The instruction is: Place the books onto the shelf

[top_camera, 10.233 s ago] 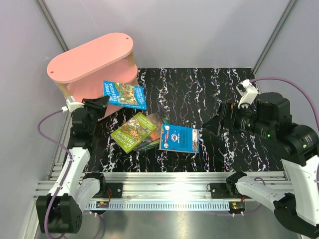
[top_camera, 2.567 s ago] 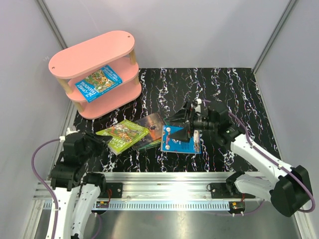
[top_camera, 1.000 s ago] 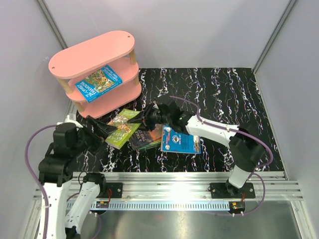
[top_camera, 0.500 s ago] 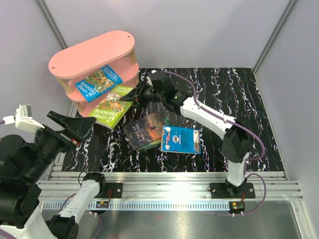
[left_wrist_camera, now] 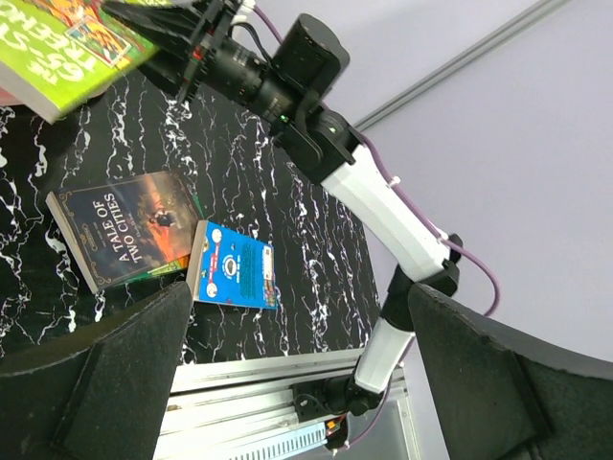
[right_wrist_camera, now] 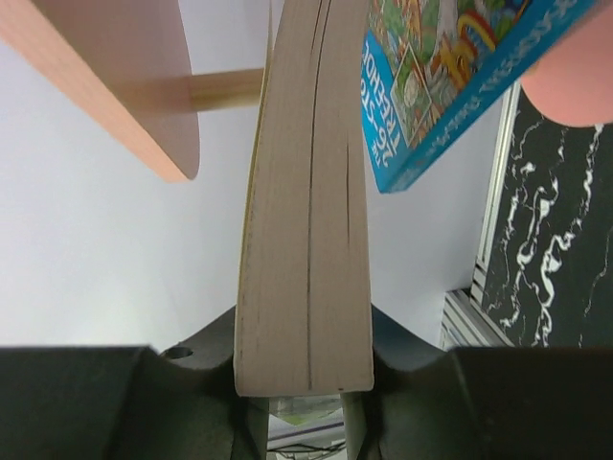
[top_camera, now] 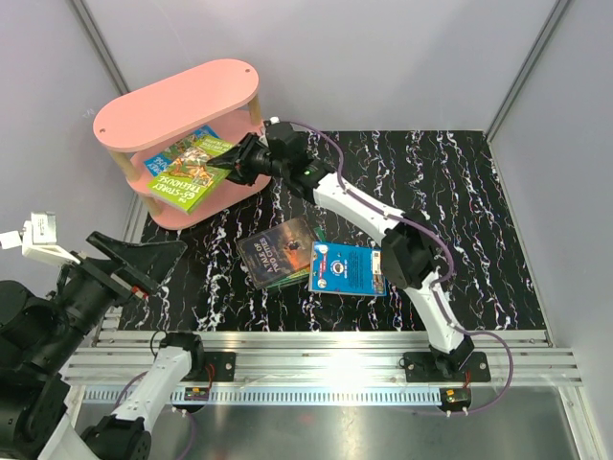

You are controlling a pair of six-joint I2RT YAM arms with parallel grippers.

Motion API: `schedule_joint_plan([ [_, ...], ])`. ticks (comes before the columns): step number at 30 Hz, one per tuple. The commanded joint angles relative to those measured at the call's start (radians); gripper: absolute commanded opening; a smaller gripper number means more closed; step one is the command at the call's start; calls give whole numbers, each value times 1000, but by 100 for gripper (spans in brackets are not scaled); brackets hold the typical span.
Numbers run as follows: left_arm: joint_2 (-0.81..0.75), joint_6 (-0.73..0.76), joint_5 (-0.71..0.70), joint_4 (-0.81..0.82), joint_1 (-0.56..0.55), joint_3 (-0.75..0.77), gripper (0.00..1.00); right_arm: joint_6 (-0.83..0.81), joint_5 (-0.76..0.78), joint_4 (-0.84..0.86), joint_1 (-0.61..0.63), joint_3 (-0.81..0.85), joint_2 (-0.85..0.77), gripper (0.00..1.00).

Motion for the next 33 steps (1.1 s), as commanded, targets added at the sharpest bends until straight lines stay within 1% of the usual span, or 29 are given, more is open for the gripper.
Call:
schedule_joint_plan([
  [1, -4, 13, 65, -35, -2, -5, 99, 72, 16, 228, -22, 86, 13, 0],
  [4, -39, 14, 15, -7, -4, -19, 99, 107, 1, 330, -45, 101, 58, 0],
  [6, -50, 13, -20, -1, -4, -36, 99, 127, -7, 352, -65, 119, 91, 0],
  [9, -29, -7, -21, -24, -2, -28, 99, 170, 13, 395, -77, 132, 121, 0],
  [11, -13, -13, -21, -39, -2, -37, 99, 149, 25, 356, -80, 156, 136, 0],
  [12, -12, -15, -24, -35, -4, -47, 99, 130, 36, 326, -79, 194, 141, 0],
  [13, -13, -23, -28, -21, -4, -65, 99, 80, 39, 237, -79, 219, 147, 0],
  [15, -12, -32, -39, -3, -2, -77, 99, 34, 45, 156, -77, 279, 154, 0],
  [16, -7, -42, -42, 4, -4, -79, 99, -3, 50, 87, -77, 290, 154, 0],
  [18, -6, -49, -56, 5, -4, -87, 99, -32, 68, 48, -74, 297, 142, 0],
  [19, -10, -52, -60, 8, -4, -91, 99, -57, 73, -14, -73, 299, 139, 0],
  [22, -18, -58, -68, 17, -4, -119, 99, -82, 85, -85, -65, 302, 128, 0],
  [27, -13, -63, -64, 34, -4, -160, 99, -108, 138, -162, -28, 355, 136, 0],
  [29, -16, -72, -60, 53, -4, -176, 99, -92, 157, -162, -21, 374, 160, 0],
  [33, -12, -81, -54, 64, -4, -185, 99, -46, 197, -165, -8, 469, 214, 0],
])
